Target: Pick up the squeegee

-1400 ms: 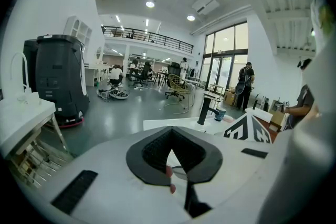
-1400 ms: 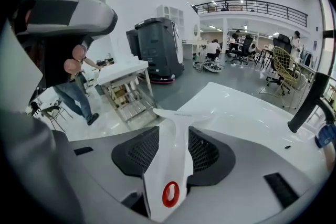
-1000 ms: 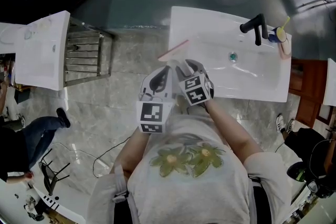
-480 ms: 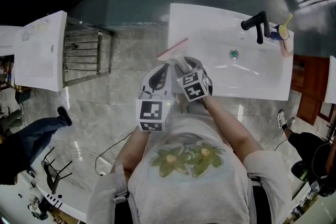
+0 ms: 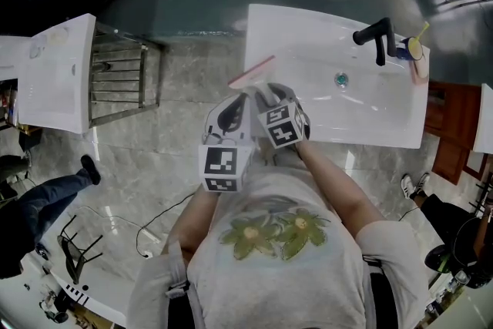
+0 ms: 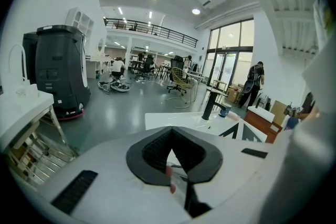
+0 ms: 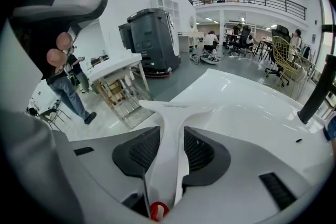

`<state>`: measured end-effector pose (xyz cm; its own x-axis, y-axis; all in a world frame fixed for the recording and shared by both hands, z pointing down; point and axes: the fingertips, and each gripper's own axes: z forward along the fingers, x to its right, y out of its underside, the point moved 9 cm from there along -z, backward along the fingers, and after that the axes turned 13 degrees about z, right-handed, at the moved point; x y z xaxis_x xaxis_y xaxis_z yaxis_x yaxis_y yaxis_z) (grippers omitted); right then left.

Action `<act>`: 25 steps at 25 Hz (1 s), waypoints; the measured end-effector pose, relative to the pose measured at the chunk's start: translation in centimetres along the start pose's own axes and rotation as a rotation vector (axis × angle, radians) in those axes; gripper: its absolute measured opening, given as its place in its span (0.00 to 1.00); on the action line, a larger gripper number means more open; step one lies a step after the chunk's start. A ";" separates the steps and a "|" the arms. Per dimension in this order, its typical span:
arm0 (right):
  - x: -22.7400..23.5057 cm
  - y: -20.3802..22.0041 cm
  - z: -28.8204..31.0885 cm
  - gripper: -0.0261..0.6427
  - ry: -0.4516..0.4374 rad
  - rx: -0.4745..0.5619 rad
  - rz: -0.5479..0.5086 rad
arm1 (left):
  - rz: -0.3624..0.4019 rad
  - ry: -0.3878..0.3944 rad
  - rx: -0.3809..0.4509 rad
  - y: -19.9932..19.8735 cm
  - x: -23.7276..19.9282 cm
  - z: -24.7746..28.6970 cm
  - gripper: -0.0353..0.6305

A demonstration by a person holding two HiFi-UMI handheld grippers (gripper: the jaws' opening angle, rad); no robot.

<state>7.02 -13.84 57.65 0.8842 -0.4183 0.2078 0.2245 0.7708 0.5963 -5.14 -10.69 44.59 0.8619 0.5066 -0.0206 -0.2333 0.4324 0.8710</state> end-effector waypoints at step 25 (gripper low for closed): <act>0.5 0.0 -0.5 0.18 0.029 0.002 -0.049 | 0.010 -0.010 0.003 0.4 0.0 -0.2 0.06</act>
<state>7.72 -13.78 57.38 0.8838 -0.4412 0.1555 0.2670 0.7488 0.6067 -5.33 -10.37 44.86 0.8642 0.5031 -0.0073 -0.2402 0.4253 0.8726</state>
